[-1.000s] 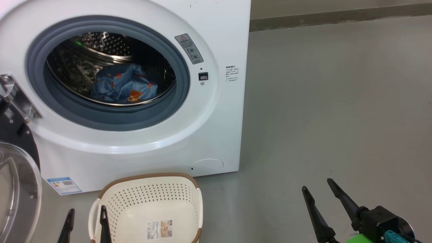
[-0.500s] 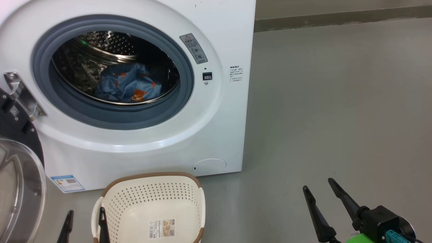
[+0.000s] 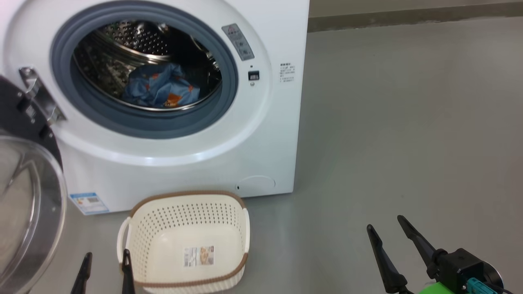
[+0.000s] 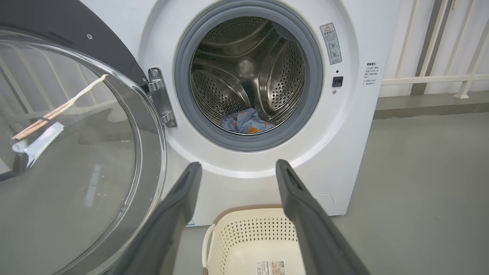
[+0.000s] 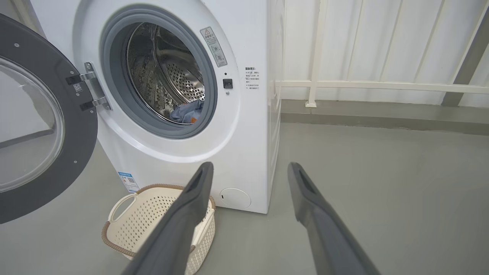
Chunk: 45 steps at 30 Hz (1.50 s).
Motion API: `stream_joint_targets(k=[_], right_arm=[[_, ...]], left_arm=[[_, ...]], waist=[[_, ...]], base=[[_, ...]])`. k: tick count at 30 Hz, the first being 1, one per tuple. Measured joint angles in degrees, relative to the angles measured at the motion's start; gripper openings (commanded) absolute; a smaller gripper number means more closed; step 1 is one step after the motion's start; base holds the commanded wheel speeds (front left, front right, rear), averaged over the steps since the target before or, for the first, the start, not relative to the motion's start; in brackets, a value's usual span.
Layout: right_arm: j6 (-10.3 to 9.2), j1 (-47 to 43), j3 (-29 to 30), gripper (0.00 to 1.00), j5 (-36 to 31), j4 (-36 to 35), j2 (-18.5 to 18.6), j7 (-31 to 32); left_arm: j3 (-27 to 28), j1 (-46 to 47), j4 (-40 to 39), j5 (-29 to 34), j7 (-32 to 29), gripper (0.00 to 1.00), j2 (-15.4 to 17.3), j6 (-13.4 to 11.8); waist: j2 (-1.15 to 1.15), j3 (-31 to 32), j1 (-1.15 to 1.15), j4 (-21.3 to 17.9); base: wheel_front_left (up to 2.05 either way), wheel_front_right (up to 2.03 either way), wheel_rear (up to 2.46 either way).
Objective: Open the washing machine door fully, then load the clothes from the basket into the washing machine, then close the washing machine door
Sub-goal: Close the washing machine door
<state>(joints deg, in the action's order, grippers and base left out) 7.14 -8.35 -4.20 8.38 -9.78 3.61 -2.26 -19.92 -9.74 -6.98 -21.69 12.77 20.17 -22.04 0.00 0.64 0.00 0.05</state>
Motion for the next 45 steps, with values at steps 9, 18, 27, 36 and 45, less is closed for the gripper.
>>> stream_joint_targets(k=[9, 18, 27, 36, 45], right_arm=[[0.00, 0.0, 0.0, 1.00, 0.0, 0.0, 0.0, 0.2], [0.00, 0.0, 0.1, 1.00, 0.0, 0.0, 0.0, 0.1], [0.00, 0.0, 0.2, 1.00, 0.0, 0.0, 0.0, 0.1], [0.00, -0.1, 0.7, 1.00, -0.5, -0.1, 0.0, 0.2], [0.00, -0.2, 0.1, 1.00, -0.7, -0.6, 0.3, 0.7]], left_arm=[[0.0, 0.0, 0.3, 0.0, 0.5, 1.00, 0.0, 0.1], [0.1, 0.1, 0.5, 0.0, 1.0, 1.00, 0.0, 0.1], [0.1, 0.7, 0.6, 0.0, 1.0, 1.00, 0.0, 0.1], [0.0, 0.7, 0.6, 0.0, 1.2, 1.00, 0.0, 0.2], [0.2, 0.9, -0.2, 0.4, 1.4, 1.00, -0.4, -0.1]], waist=[[0.00, -0.2, 0.00, 0.4], [0.00, -0.3, 0.00, 0.7], [0.00, -0.3, 0.00, 1.0], [0.00, -0.3, 0.00, 2.3], [0.00, -0.3, 0.00, 7.8]], base=[[-1.08, 1.08, 0.00], [-0.09, 0.09, 0.00], [0.00, 0.00, 0.00], [0.00, 0.00, 0.00], [0.00, 0.00, 0.00]])
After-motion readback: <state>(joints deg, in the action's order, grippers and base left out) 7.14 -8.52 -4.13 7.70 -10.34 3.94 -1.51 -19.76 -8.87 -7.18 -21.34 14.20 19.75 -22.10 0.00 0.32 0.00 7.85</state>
